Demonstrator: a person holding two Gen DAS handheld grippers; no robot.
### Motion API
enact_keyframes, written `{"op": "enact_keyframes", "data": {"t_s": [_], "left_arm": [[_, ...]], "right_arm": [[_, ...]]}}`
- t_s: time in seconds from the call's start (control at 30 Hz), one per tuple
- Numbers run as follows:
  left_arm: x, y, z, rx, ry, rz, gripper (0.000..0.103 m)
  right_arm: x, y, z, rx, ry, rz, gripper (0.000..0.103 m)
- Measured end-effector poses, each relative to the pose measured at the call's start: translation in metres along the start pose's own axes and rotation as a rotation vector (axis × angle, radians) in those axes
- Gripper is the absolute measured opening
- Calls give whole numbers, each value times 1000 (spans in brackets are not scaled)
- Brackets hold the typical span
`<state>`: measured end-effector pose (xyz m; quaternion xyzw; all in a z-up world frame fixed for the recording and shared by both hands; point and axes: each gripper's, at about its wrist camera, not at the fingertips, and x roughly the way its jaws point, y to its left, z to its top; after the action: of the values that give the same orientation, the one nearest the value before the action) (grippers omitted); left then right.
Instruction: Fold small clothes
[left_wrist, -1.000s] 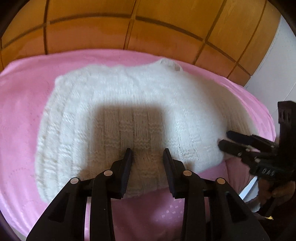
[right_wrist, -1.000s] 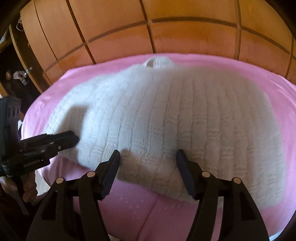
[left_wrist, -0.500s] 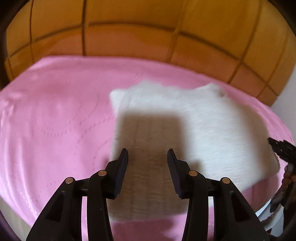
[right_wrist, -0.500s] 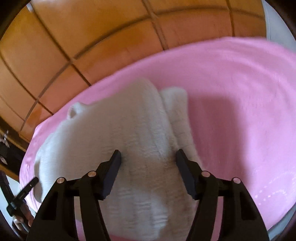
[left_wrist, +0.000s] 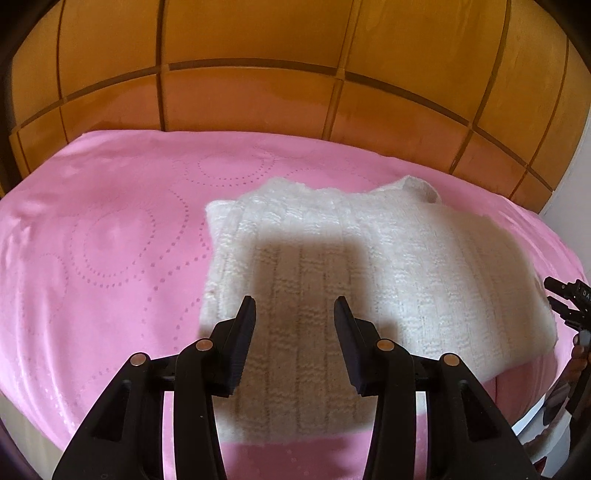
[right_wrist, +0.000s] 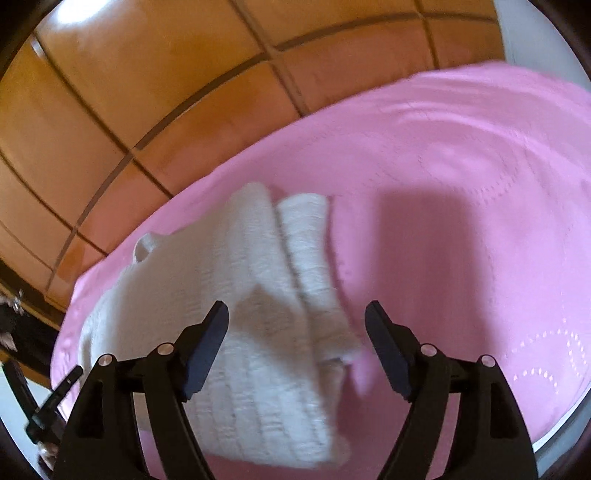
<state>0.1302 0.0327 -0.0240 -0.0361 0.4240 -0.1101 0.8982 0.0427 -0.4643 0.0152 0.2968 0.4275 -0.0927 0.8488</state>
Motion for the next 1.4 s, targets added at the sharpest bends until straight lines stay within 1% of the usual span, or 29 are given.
{"op": "enact_keyframes", "data": {"t_s": [0.13,0.2,0.23,0.27,0.3,0.37,0.47,0.53,0.57,0.6,0.67,0.7,0.77,0.83,0.97,1.03,1.1,1.2,1.3,1.4], "left_arm": [[7,-4,-2,6,21,-9,43],[10,-6,-2,15,26,-5,43],[11,-6,-3,19,28,-5,45],[12,-6,-3,20,29,-7,54],[12,-7,-3,19,24,-10,57],[13,-8,-3,24,24,-11,57],[18,-7,-3,15,30,-15,57],[20,-4,-3,-3,32,-27,57],[20,-2,-3,-9,30,-32,57],[21,0,-3,-17,30,-39,57],[22,2,-3,-23,28,-47,57],[23,3,-3,-25,29,-52,57],[25,5,-3,-31,35,-61,57],[25,6,-3,-37,35,-69,57],[24,10,-3,-52,39,-94,57],[23,12,-3,-62,41,-117,57],[24,16,-3,-69,45,-137,57],[24,21,-2,-83,53,-177,56],[23,26,-2,-104,54,-209,56],[17,36,0,-148,56,-260,56]], "right_arm": [[11,-12,-1,63,50,52,76],[16,-13,-5,62,73,56,77],[15,-12,-6,59,72,54,77],[15,-12,-6,61,74,58,77],[14,-12,-5,65,78,64,77],[13,-12,-5,58,91,73,74],[16,-6,-7,36,124,90,73],[16,-1,-9,18,136,78,63],[17,1,-9,14,145,79,54],[17,3,-9,12,154,87,47],[19,9,-11,-5,177,93,44],[21,13,-12,-27,193,81,36],[22,19,-11,-46,203,76,28],[19,27,-10,-65,206,78,25],[4,47,-4,-96,181,116,23],[-5,60,0,-103,159,155,22],[-16,79,4,-127,134,213,21],[-29,121,8,-181,112,297,20],[-31,175,3,-273,116,372,19],[-23,229,-9,-357,141,445,19]]}}
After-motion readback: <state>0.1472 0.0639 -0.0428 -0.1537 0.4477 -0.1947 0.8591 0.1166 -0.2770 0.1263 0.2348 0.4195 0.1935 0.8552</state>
